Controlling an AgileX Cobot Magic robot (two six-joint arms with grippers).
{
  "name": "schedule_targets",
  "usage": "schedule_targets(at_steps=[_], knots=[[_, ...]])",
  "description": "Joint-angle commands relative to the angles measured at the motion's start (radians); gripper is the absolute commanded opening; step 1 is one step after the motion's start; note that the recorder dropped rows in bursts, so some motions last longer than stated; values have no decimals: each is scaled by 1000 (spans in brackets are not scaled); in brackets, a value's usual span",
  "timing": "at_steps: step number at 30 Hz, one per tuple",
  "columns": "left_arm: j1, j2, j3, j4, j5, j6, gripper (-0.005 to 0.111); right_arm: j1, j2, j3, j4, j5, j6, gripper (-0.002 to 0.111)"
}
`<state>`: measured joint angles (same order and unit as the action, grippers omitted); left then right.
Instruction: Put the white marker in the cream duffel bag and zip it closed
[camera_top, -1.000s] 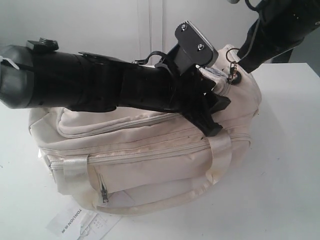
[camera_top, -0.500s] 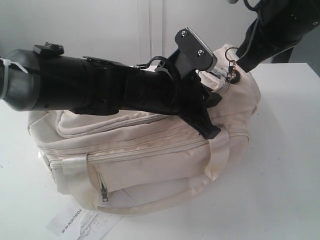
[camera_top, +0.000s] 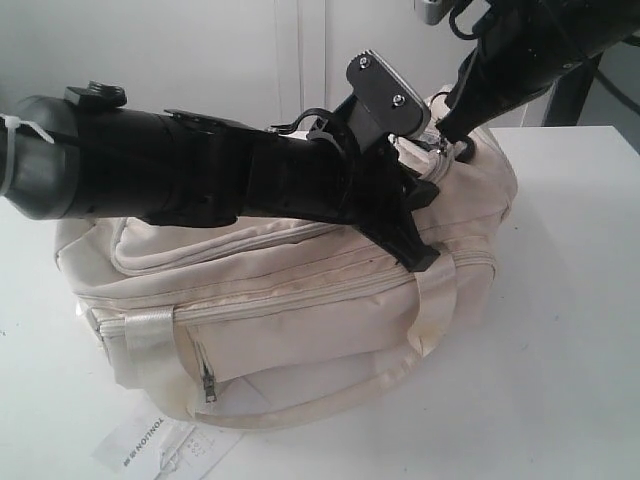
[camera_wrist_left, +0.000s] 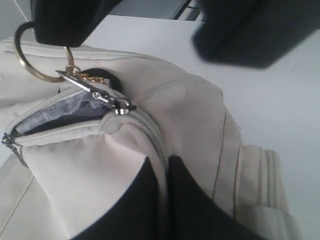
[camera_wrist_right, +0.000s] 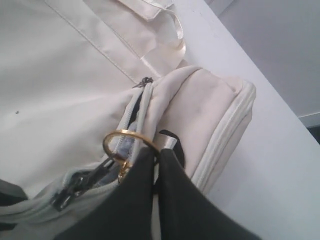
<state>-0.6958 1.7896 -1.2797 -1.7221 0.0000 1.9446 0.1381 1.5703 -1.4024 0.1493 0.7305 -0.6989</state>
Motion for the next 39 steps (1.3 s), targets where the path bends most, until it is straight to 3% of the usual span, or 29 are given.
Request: schedule_targets(at_steps=[1,16,33,39], knots=[[-4,-22,1,-22,21,-4,0,-10,12,-3,-11,-99,-4,0],[-55,-22,2,-22,26,-16,0,-36,14,-3,-116,-214,-4,0],[-55,-56,13,-22,36,-20,0,-59,41,-3,-120,-339,52,0],[-55,-56,49,-22,57,-20,0,-59,57,-3,-120,-299,76,0]])
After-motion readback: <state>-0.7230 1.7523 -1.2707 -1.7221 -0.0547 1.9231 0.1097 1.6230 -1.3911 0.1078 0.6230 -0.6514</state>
